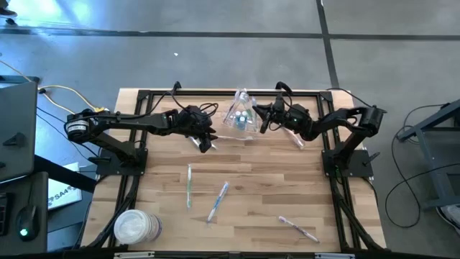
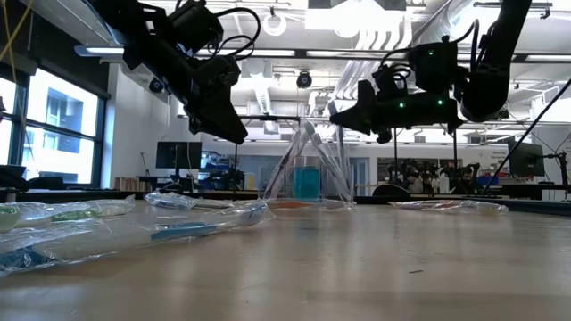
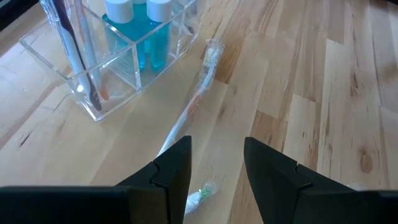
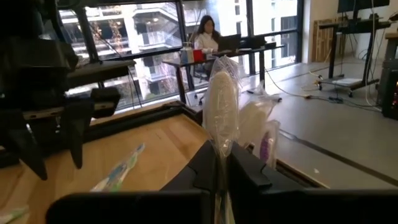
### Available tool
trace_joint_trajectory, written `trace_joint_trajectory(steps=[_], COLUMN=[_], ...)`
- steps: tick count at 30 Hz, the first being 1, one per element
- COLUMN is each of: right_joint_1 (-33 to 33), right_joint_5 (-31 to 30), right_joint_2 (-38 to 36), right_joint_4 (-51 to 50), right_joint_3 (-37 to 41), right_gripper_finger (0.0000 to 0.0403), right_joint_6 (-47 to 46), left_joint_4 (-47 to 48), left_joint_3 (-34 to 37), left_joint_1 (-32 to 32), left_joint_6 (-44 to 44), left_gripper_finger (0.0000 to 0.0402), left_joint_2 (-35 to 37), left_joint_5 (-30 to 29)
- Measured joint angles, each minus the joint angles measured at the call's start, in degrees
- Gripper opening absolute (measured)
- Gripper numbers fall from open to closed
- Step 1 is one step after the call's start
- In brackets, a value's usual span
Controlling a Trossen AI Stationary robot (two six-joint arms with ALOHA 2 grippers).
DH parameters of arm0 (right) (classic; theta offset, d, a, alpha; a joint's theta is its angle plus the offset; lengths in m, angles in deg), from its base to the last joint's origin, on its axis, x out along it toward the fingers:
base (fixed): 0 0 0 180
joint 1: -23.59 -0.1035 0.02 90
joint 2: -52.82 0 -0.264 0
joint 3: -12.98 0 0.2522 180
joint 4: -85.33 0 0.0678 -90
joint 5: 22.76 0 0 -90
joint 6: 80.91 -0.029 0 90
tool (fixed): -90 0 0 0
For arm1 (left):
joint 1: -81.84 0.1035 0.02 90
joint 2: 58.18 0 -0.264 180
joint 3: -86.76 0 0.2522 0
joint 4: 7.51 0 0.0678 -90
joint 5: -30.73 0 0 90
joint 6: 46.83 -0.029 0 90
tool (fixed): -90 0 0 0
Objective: Pick & Place toothbrushing station
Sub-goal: Put the top blue toothbrush into the transparent organizer
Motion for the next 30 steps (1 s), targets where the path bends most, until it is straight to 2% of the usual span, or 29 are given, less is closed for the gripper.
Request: trace_joint_trajectory(steps=[12,17,23,30], right_joint_1=[0.0,0.0,-0.1,-0.1], right_joint_5=[-1.9,-1.5,-1.5,-1.0], right_joint_2=[0.0,0.0,0.0,0.0], right_joint_4=[-6.0,-6.4,-6.4,-6.3], right_joint_3=[0.0,0.0,0.0,0.0], right_gripper_finger=[0.0017,0.0035,0.0084,0.0186], right_joint_6=[-1.2,-3.0,-3.0,-3.0], left_joint_4=[-0.4,-0.4,-0.3,0.7], left_joint_3=[0.0,0.0,0.0,0.0], left_joint_1=[0.0,0.0,0.0,0.0], left_joint_6=[0.0,0.0,0.0,0.2], left_gripper_finger=[0.0148,0.0148,0.0148,0.0148], left_joint_2=[0.0,0.0,0.0,0.0], left_joint_5=[0.0,0.0,0.0,0.0])
